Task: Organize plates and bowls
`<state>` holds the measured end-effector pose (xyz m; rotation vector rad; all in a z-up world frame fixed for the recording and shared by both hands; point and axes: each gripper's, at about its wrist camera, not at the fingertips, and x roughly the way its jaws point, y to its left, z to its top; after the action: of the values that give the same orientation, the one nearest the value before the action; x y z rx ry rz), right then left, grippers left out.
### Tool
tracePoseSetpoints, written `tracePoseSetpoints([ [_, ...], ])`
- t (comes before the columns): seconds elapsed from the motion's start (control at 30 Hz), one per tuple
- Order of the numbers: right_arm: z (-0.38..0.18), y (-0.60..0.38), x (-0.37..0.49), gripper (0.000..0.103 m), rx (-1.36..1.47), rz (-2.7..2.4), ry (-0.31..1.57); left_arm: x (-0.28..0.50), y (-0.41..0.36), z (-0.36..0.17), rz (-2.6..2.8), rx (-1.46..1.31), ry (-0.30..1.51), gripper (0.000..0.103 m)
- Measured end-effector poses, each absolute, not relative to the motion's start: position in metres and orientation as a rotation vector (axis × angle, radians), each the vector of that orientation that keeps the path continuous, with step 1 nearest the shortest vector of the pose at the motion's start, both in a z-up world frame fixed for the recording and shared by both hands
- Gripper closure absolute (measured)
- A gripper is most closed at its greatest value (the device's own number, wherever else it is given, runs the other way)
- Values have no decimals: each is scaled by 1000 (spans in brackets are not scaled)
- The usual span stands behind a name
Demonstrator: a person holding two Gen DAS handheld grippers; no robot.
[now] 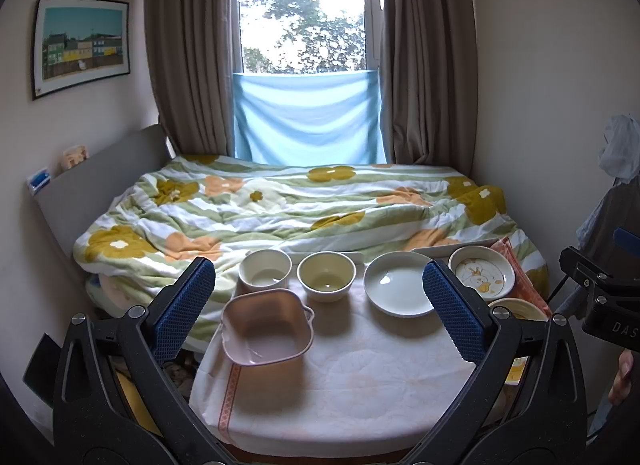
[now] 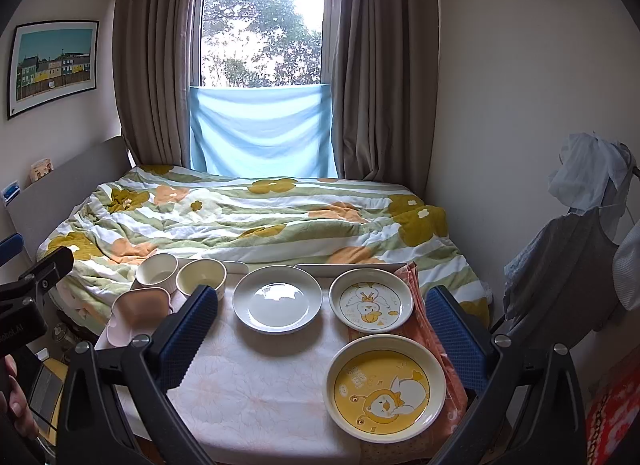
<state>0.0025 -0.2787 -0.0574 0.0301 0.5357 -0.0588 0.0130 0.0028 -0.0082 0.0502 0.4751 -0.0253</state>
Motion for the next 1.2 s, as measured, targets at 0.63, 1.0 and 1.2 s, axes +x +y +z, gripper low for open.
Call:
tracePoseSetpoints([
  [0.63, -66, -289, 12, 0, 81, -91, 603, 45, 2, -31, -97, 50, 601, 0],
  [1.0, -158, -381, 14, 0, 245, -140, 813, 94, -103, -126, -300, 98, 817, 0],
  [1.2, -233, -449, 21, 2, 388, -97, 940, 122, -183, -200, -404, 105, 1010, 0],
])
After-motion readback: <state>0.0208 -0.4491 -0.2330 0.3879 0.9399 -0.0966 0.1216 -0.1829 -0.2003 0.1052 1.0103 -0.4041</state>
